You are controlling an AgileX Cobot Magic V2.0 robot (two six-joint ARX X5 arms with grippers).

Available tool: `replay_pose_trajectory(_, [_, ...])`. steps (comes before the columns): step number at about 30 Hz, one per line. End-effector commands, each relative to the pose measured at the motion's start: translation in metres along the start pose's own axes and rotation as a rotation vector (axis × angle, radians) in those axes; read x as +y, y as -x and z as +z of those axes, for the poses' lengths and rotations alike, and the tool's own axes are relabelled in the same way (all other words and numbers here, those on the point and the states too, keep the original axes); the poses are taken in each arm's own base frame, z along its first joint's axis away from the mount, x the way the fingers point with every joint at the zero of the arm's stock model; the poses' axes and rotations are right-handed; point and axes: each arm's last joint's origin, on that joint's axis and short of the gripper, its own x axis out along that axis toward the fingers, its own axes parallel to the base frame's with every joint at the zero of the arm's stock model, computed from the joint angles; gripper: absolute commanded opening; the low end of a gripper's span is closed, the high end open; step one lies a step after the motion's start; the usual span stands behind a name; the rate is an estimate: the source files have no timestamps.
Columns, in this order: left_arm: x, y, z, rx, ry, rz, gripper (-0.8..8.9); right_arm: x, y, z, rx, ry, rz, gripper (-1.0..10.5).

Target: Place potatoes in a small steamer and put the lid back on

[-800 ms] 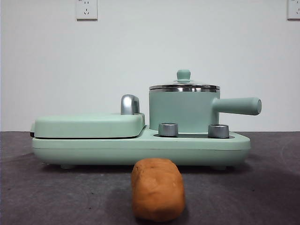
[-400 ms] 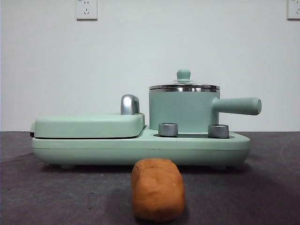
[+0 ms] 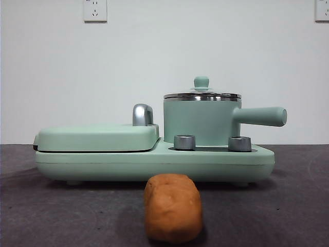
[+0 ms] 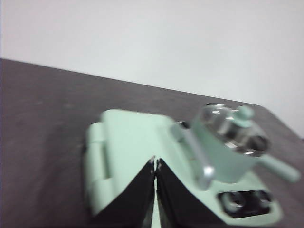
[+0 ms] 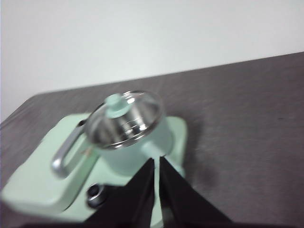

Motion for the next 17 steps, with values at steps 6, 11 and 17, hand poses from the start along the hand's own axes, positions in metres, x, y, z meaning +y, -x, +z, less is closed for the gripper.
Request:
replay_pose_trajectory(6, [-0.015,-0.025,0.051,0.102,0.017,-0.21,0.07,0.014,-0.006,0.036,0.134,0.078,0.216,0.1])
replay_pose_trajectory(11, [-0.021,-0.036,0.065,0.172,0.025,-0.317,0.07,0.016,-0.01,0.043,0.159,0.073,0.306,0.1])
replay_pose_trajectory(17, [-0.032,-0.042,0.074,0.197,0.005,-0.384,0.39,0.016,-0.011,0.043,0.17,0.066,0.32,0.2])
